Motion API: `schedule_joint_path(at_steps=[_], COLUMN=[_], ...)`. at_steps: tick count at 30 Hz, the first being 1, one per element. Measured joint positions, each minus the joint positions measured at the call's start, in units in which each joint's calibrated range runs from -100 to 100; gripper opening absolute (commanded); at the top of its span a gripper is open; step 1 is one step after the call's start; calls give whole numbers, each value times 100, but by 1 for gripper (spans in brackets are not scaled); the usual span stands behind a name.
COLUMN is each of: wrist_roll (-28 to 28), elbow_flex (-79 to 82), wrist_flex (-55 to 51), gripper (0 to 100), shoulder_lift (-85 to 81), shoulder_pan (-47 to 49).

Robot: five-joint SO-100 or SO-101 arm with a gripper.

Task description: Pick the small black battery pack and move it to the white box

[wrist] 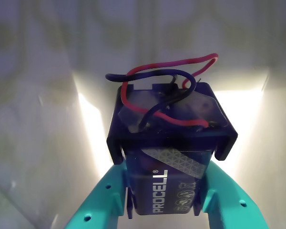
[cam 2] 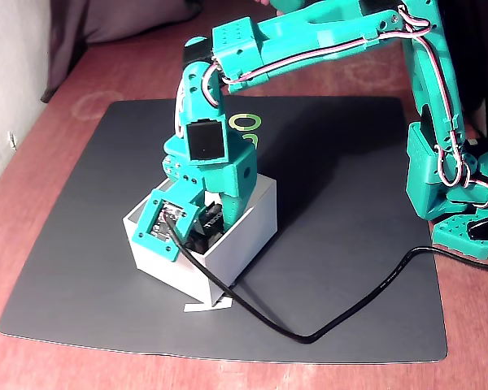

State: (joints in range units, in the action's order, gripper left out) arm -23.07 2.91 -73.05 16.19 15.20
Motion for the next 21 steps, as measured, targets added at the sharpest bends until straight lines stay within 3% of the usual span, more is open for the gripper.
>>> schedule_joint_path(at_steps=[21], wrist_roll=[236], elbow_flex=[0], wrist_flex=[323], gripper=[7], shoulder_lift=[195], shoulder_pan=[-272])
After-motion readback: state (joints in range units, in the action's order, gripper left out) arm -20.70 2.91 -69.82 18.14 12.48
